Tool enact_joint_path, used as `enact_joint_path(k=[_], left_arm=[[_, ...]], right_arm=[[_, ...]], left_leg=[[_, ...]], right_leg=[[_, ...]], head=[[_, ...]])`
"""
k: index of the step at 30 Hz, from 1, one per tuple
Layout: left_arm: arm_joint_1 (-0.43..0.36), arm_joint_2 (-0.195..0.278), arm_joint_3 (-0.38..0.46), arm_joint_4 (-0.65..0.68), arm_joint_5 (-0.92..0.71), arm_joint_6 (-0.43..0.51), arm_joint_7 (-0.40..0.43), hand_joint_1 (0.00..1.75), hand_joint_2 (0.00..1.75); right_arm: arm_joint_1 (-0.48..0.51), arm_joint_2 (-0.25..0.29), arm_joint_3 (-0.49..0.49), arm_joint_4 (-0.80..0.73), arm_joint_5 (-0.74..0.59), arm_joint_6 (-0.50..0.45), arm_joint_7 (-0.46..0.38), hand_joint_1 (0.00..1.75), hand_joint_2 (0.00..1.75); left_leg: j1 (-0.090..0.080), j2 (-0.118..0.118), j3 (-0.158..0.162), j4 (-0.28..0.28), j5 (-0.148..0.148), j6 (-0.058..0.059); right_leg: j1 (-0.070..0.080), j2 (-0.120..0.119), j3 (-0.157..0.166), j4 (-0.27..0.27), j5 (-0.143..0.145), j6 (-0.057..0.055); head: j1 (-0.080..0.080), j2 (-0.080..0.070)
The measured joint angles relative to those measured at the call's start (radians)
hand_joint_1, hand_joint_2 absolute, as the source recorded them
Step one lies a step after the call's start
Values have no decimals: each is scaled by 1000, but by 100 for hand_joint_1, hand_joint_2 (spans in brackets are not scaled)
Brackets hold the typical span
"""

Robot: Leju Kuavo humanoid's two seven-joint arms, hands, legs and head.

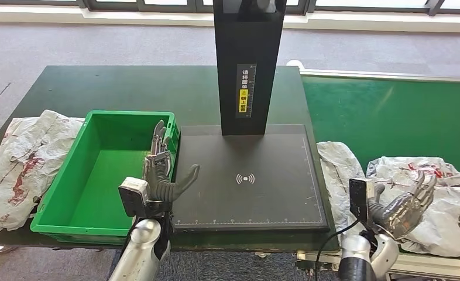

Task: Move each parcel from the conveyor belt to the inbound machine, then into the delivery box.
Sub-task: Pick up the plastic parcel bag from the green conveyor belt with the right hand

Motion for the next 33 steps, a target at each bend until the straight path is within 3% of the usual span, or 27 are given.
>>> enact_joint_path(k=[2,4,7,10,18,28,33], left_arm=[[0,0,0,3,4,3,0,0,175],[0,0,0,4,6,9,0,0,175],[1,0,2,2,4,11,0,0,175],[3,1,6,-3,3,12,0,0,175],[5,1,11,-4,3,12,0,0,175],[5,1,12,-5,3,16,0,0,175],[6,1,12,-9,3,19,0,0,175]], right_arm=[[22,-12,118,-25,97,-4,137,0,175],[-4,-54,154,10,212,-5,190,0,175],[-60,-109,79,88,298,-5,137,0,175],[-95,-130,2,135,345,-6,110,0,175],[-125,-133,-63,177,376,-6,107,0,175],[-136,-133,-78,198,387,-6,106,0,175],[-139,-137,-99,202,434,-6,190,0,175]], left_leg=[[0,5,0,0,0,-1],[-1,8,0,0,0,0],[-1,3,-2,1,1,1],[-1,1,-2,2,1,2],[-1,0,-2,1,1,2],[-1,1,-2,1,1,2],[-1,0,-2,2,1,2]], right_leg=[[0,6,-3,0,1,0],[-1,9,-3,0,2,0],[-1,3,-1,0,3,1],[-1,1,-1,0,3,2],[-1,1,-1,0,3,2],[-1,1,-1,0,3,2],[-1,1,-1,0,3,2]], head=[[0,0],[0,0],[0,0],[0,0],[0,0],[0,0],[0,0]])
